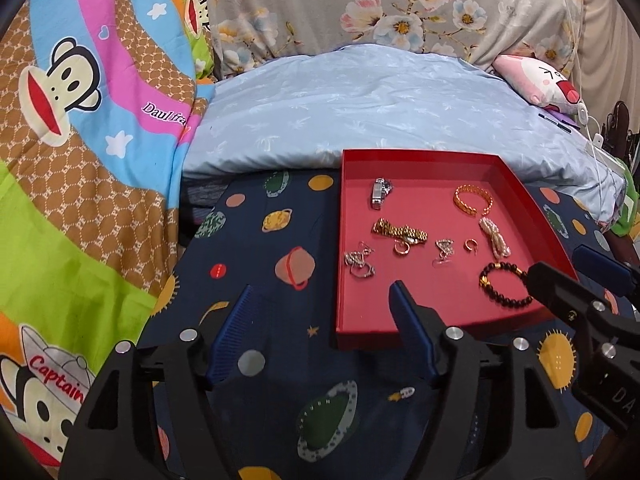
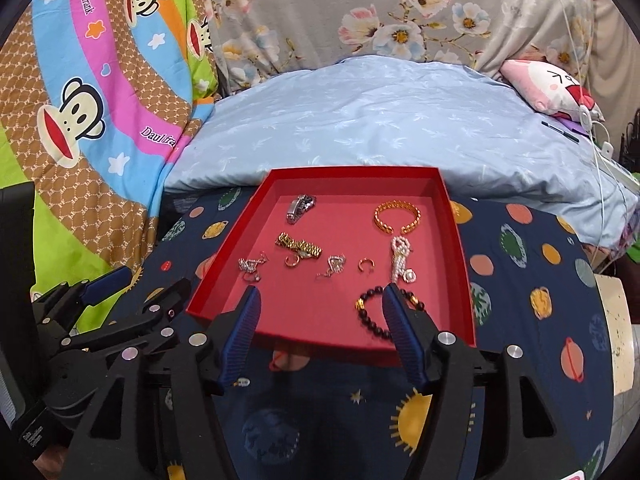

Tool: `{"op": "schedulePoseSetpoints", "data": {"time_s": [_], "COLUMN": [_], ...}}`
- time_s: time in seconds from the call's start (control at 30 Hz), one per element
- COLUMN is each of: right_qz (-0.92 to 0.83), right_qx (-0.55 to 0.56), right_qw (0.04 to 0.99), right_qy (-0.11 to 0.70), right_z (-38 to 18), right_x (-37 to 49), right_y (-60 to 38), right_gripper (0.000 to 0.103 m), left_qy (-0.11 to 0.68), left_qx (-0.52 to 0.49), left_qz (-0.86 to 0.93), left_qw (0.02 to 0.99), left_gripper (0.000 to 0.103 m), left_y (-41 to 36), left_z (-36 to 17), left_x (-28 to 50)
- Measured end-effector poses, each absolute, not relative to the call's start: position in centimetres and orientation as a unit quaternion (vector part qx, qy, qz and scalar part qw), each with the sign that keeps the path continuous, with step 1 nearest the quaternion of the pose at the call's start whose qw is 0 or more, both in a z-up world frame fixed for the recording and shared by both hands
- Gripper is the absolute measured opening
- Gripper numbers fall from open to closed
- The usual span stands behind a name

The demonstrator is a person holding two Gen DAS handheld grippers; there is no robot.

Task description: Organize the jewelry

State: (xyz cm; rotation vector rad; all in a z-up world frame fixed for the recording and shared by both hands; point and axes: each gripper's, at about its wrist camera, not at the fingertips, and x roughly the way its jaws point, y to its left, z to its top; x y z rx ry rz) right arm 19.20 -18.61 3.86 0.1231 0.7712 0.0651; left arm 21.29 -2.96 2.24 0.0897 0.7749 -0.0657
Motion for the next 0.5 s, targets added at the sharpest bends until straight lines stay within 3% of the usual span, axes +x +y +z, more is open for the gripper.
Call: {"op": "schedulePoseSetpoints", "data": {"time_s": [0.17,0.5], "right_qz": [0.026,0.003], "right_qx": [0.069,0.07], "right_qw": [0.921,0.921], "right_qy": [0.381,0.384], "right_z": [3.6,3.0], "right_x": [17.4,14.4], "right_y": [-18.9,-19.2], "right_gripper": [0.065,0.076], "left_qy": [0.385,0.388], "left_qx": [0.041,0.045], "left_qz": [-0.033,-0.023], "left_qw": [0.922,0.92], "left_gripper": [0.069,0.087], "left_y": [-2.9,-3.4], "left_z": [2.1,1.9], "left_x": [19.8,17.2]}}
